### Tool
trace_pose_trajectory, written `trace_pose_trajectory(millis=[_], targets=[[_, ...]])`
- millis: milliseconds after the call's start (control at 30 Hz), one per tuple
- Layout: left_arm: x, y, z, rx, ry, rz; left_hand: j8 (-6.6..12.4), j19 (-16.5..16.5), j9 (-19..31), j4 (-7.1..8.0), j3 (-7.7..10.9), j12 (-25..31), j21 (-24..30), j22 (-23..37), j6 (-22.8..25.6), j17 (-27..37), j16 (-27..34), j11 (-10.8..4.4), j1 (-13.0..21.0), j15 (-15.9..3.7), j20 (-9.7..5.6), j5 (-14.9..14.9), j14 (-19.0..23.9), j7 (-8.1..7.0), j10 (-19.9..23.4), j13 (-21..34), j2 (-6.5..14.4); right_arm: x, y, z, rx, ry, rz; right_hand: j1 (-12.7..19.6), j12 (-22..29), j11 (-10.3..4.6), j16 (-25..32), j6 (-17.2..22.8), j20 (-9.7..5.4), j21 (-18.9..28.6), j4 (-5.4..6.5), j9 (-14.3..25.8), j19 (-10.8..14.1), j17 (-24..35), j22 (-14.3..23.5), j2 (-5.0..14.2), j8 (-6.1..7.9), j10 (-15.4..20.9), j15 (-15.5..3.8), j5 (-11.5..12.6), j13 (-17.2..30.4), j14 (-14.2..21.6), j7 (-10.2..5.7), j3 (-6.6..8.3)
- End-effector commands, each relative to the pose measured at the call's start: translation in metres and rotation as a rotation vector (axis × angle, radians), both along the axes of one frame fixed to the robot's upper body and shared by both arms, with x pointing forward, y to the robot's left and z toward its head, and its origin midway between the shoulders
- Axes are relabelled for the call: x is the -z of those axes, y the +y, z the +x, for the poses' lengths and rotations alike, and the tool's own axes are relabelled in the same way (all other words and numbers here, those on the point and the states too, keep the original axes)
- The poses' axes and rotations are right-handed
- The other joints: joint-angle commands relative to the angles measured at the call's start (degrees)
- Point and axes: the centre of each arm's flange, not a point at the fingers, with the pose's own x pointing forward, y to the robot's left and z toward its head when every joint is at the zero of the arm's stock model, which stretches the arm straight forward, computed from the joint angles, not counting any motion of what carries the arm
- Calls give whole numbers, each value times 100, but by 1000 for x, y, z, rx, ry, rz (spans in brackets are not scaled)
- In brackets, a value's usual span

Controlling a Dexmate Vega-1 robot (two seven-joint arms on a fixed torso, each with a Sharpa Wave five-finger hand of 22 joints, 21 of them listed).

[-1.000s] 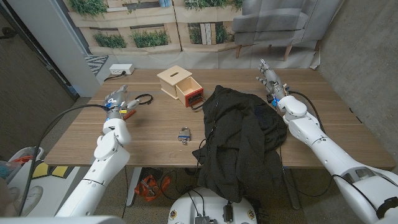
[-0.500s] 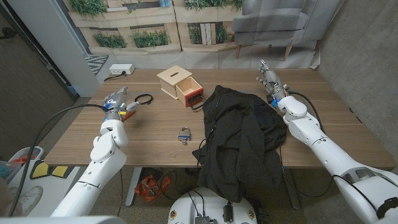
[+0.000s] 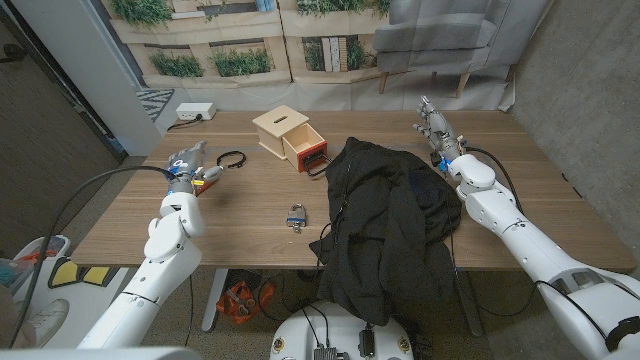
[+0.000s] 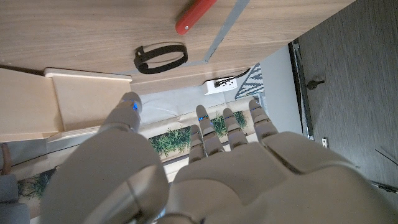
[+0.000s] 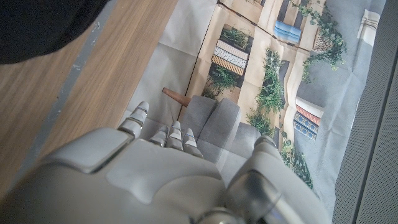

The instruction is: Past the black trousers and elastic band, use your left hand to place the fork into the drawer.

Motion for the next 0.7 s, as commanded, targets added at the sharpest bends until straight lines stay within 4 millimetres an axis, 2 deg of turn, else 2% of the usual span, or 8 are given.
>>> trace_pose_trajectory(millis=[33, 700], targets=[[2, 0, 1, -31, 11, 41, -3, 6, 15, -27, -16, -12, 8, 11, 8, 5, -4, -9, 26, -2, 23, 18, 13, -26, 53, 13, 42, 1, -9, 3, -2, 2, 7, 21, -12, -41, 41, 11, -4, 26, -47, 16, 33, 11, 33, 14, 6, 30, -25, -11, 27, -35, -7, 17], [3, -3, 5, -71, 47, 182, 23, 32, 17, -23, -50, -1, 12, 10, 102, -2, -4, -36, 58, -51, 6, 7, 43, -46, 160, 47, 66, 5, -21, 9, -4, 2, 27, 14, -13, -40, 42, 16, -6, 23, -56, 16, 31, 12, 33, 20, 7, 31, -30, -12, 27, -31, -2, 13]])
